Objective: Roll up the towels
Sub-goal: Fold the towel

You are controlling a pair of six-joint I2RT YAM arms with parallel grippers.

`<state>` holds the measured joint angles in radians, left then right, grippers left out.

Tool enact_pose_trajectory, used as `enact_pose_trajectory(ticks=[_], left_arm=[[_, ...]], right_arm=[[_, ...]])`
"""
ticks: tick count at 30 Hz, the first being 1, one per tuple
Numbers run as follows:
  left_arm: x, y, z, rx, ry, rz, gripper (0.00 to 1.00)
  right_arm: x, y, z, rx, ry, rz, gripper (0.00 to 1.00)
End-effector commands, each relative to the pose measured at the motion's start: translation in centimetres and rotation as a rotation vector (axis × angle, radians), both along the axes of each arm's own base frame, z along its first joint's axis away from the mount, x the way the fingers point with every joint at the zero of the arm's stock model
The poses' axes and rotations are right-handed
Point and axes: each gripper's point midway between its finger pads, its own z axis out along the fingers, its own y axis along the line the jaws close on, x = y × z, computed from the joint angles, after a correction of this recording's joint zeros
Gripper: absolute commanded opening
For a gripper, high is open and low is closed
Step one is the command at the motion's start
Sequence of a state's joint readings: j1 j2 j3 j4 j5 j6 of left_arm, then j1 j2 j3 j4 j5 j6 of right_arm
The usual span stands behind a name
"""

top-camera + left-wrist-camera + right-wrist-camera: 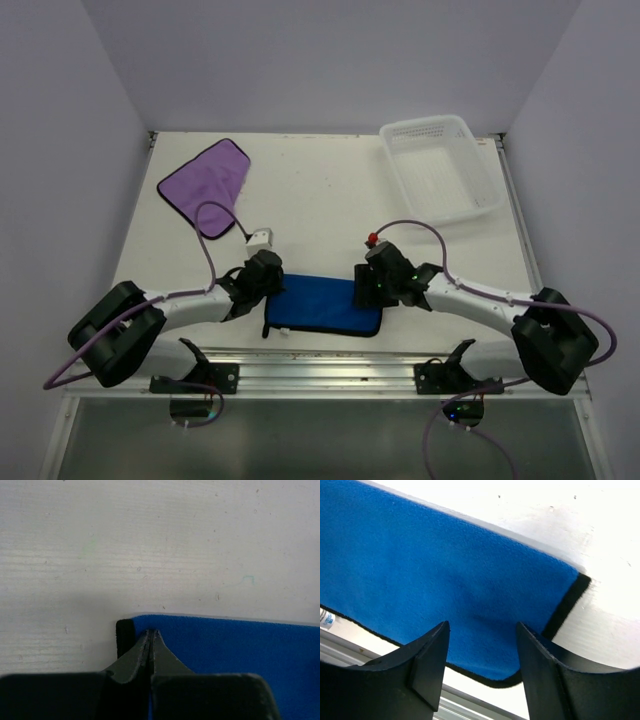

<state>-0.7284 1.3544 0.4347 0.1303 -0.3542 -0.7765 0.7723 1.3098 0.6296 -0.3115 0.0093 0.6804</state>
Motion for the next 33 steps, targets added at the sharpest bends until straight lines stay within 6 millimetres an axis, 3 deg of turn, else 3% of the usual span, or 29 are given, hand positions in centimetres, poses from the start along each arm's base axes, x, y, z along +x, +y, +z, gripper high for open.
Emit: enact_pose_trajectory(ticks=[1, 4, 5, 8, 22, 26, 33], left_arm=[[-1.3, 1.9, -2.0, 0.076, 0.072, 0.031, 0.0], [-1.2, 1.9, -1.6, 0.074, 0.062, 0.031, 0.0], [-1.1, 1.8, -1.4, 0.069, 0.057, 0.031, 0.0], [-1.0, 1.9, -1.2, 0.077, 0.053, 0.029, 0.0], [-0.9, 1.4, -0.5, 0.057, 0.048, 0.014, 0.0], [-0.9, 1.4, -0.5, 0.056, 0.047, 0.009, 0.0], [-0.9, 1.1, -0.4, 0.057, 0.046, -0.007, 0.0]], right_arm=[[0.7, -0.7, 2.1, -0.014, -0.059, -0.028, 0.58], [0.8, -2.2, 3.3, -0.035, -0.102, -0.078, 0.5], [0.8, -2.8, 4.0, -0.029, -0.122, -0.097, 0.43], [0.5, -4.2, 3.7, -0.013, -0.124, -0.146, 0.34], [-1.5, -5.7, -1.0, -0.022, -0.004, -0.181, 0.34], [-1.3, -5.1, -1.1, 0.009, -0.008, -0.18, 0.35], [-0.7, -5.0, 0.6, 0.035, -0.054, -0.19, 0.34]])
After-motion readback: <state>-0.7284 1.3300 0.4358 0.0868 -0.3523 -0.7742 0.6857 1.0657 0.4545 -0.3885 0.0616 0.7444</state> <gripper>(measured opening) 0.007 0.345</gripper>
